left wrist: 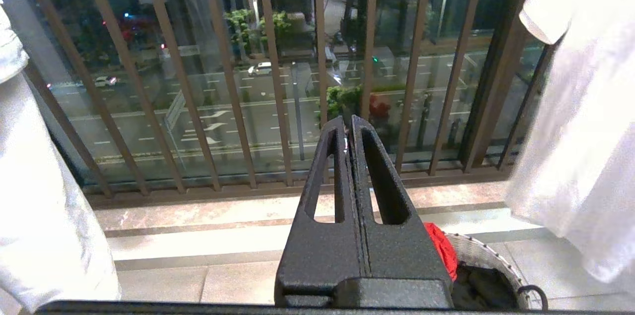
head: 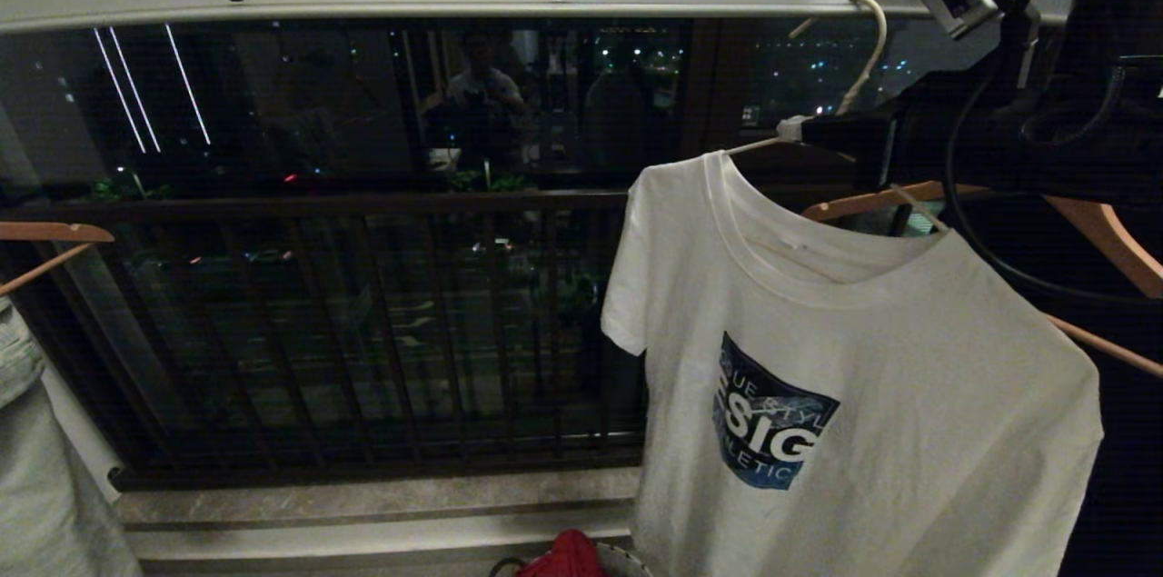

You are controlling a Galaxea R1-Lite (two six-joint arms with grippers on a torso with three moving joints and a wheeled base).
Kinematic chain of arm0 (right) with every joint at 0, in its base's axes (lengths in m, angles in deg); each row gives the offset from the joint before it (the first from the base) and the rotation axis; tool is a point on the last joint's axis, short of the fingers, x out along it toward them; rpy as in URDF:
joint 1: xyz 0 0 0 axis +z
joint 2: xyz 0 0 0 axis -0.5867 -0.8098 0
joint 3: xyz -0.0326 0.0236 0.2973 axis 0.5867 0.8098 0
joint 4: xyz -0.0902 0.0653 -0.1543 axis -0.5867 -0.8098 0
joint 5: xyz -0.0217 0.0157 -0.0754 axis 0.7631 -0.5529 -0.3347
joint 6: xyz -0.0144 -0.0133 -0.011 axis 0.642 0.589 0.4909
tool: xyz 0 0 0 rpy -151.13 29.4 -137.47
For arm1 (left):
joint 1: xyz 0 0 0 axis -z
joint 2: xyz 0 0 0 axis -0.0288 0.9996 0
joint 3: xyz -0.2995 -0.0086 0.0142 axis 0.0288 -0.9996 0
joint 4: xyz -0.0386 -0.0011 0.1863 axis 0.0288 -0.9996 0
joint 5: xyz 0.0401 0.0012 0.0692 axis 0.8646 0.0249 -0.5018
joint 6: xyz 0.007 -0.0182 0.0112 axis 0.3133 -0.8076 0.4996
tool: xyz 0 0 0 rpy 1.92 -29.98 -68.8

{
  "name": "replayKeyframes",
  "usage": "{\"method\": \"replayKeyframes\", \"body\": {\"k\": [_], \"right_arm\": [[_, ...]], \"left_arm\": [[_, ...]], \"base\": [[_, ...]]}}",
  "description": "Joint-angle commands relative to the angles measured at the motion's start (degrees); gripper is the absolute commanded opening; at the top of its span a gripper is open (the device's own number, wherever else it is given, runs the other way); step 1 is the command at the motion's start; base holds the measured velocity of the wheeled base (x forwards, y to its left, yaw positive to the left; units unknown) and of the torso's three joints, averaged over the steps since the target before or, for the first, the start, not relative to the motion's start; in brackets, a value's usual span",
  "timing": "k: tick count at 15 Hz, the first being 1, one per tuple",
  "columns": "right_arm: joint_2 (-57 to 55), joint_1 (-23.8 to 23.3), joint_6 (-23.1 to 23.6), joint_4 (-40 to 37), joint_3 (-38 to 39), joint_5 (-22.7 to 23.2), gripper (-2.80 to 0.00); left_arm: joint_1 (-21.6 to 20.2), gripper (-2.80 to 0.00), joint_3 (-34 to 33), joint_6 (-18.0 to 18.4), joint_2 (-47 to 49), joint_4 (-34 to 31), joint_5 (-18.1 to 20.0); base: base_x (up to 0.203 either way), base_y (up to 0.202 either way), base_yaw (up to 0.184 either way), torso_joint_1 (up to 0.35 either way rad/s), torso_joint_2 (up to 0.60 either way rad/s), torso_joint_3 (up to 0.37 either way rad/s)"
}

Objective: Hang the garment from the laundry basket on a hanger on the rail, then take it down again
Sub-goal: Take the clothes off the clothes rack

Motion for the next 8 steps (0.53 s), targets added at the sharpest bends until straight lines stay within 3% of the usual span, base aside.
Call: {"method": "replayKeyframes", "body": {"k": [1, 8], "right_arm": [[0.49, 0.18, 0.00, 0.12, 0.05, 0.11, -2.80], [2.43, 0.09, -0.07, 0.21, 0.39, 0.11, -2.80]], "left_arm": [[0.00, -2.80, -0.79, 0.02, -0.02, 0.01, 0.03], [0.00, -2.80, -0.79, 0.02, -0.02, 0.03, -0.04]], "base": [[0.000, 0.000, 0.000, 0.000, 0.00, 0.000], [0.000, 0.000, 0.000, 0.000, 0.00, 0.000]]}}
